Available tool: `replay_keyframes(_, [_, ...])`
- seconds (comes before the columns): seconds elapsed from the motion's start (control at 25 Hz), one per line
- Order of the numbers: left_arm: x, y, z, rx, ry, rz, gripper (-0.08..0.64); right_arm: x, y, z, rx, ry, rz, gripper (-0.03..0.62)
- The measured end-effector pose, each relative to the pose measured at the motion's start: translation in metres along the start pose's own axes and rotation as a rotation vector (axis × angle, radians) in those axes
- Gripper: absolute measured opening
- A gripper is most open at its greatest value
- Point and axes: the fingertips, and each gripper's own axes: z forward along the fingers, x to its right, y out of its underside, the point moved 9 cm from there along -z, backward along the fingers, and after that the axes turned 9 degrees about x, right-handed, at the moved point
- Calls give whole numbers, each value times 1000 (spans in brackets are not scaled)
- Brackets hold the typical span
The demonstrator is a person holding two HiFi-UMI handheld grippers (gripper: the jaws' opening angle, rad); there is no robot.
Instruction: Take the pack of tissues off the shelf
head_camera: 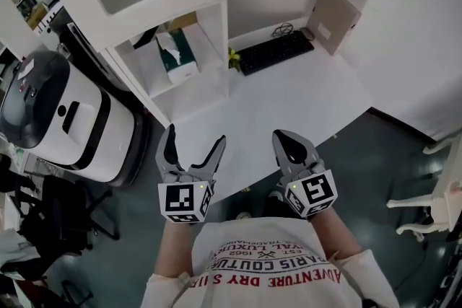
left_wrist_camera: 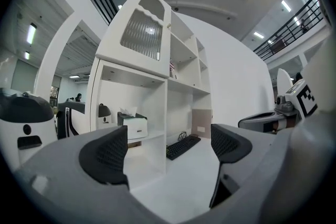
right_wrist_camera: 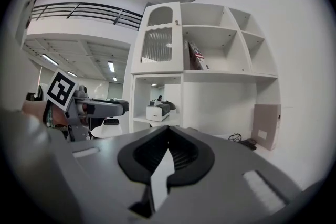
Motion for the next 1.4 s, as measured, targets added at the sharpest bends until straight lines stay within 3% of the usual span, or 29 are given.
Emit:
replay_keyframes(0.6, [-32,18,98,-46,-277,49,499,67,10,132,6,-290,1,0])
replay_keyframes(0.88, [-58,30,140,-49,-458,27,506,98,25,187,-28,-391,6,0])
replay_keyframes(1.4, [-91,50,194,-132,-604,49,528,119,47,248,-50,-522,36,0])
